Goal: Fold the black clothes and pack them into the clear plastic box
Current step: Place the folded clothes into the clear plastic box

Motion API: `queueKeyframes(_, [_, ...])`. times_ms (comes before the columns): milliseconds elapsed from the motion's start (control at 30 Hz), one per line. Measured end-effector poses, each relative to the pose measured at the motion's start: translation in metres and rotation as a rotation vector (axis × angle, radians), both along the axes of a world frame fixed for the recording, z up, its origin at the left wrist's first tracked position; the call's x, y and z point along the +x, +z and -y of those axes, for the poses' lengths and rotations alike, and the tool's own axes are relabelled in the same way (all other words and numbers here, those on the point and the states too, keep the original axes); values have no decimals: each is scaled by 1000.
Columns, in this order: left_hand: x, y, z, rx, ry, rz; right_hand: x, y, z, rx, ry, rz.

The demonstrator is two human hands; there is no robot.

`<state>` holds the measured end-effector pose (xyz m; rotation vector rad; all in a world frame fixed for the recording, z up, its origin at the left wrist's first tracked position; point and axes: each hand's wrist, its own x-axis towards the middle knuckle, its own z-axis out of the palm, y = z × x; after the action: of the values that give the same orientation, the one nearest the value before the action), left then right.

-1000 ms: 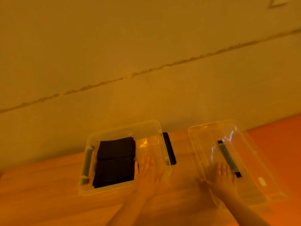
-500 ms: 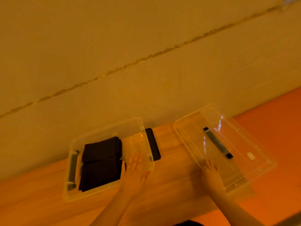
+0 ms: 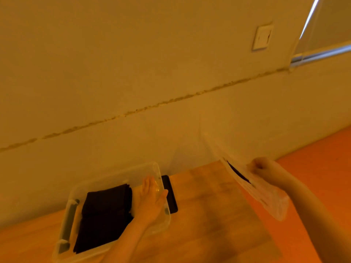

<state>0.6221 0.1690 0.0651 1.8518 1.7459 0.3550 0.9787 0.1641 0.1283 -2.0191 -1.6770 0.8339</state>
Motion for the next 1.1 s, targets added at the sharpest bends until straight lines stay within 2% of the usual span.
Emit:
queueKeyframes(167, [11, 36, -26, 54, -45, 122, 46, 26, -27, -103, -9, -38])
queueKeyframes(333, [18, 42, -33, 20, -42, 119, 86, 48, -40, -115, -74, -139])
queueKeyframes(500, [23, 42, -31, -12, -107, 99, 108, 82, -43, -29, -62, -477])
queueKeyframes(567, [29, 49, -37, 7, -142, 85, 101, 96, -49, -42, 13, -526])
queueKeyframes(700, [39, 70, -56, 83, -130, 131, 67, 107, -67, -130, 166, -503])
queueKeyframes(767, [37, 80, -68, 108, -60, 191, 46, 109, -73, -183, 242, -523])
queueKeyframes(933, [4, 97, -88, 50, 271, 443, -3, 112, -89, -273, 467, -618])
queueKeyframes(1033, [-33, 100, -81, -15, 289, 574, -29, 115, -101, -318, 543, -707])
queueKeyframes(1100, [-55, 103, -70, 24, 305, 601, -44, 114, -110, -340, 587, -745])
